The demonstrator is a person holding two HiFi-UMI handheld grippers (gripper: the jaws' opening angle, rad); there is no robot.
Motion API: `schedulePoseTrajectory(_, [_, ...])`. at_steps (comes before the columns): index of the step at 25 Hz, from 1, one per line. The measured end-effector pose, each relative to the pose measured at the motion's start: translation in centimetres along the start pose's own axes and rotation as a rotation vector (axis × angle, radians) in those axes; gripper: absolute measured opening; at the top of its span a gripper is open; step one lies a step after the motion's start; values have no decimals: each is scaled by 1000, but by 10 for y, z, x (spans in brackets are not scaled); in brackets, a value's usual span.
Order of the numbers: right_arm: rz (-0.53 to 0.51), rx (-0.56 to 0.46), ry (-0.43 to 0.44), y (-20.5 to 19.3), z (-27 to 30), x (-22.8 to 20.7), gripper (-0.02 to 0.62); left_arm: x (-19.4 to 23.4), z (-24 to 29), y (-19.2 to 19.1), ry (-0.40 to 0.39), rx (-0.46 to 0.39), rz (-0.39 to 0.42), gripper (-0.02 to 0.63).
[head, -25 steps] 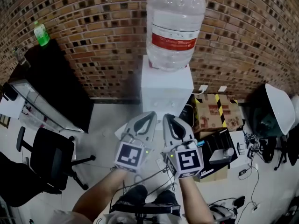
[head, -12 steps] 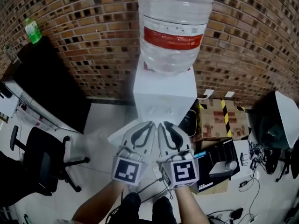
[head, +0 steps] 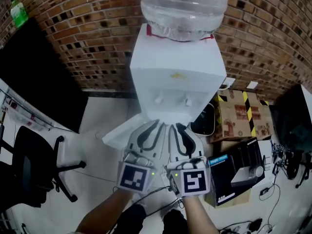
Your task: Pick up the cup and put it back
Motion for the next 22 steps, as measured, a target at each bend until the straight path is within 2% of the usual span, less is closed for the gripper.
schedulePoseTrajectory(9, [-4, 2, -7, -143, 19, -41, 51, -22, -11, -144, 53, 6, 8, 46])
schedulePoseTrajectory(11, [-6, 6, 1, -178, 24, -53, 51, -29, -13, -180, 50, 4, 14, 46])
schedulePoseTrajectory(14, [-6, -6, -4, -227, 31, -73, 97, -37, -15, -238, 48, 12, 27, 46])
schedulePoseTrajectory(17, [-10, -5, -23, -276, 40, -94, 97, -42, -14, -290, 57, 12, 21, 46])
schedulePoseTrajectory(22, [1, -12, -19, -341, 61, -116, 97, -55, -6, -360, 33, 9, 64, 46])
Point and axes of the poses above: the fingertips, and each gripper's own axes: z forward along the fingers, x to its left, y out of its top, the point moved 3 cm from there along -z, backward along the fingers, and after that the axes turned 11 degrees about z, right-handed, at the moved point
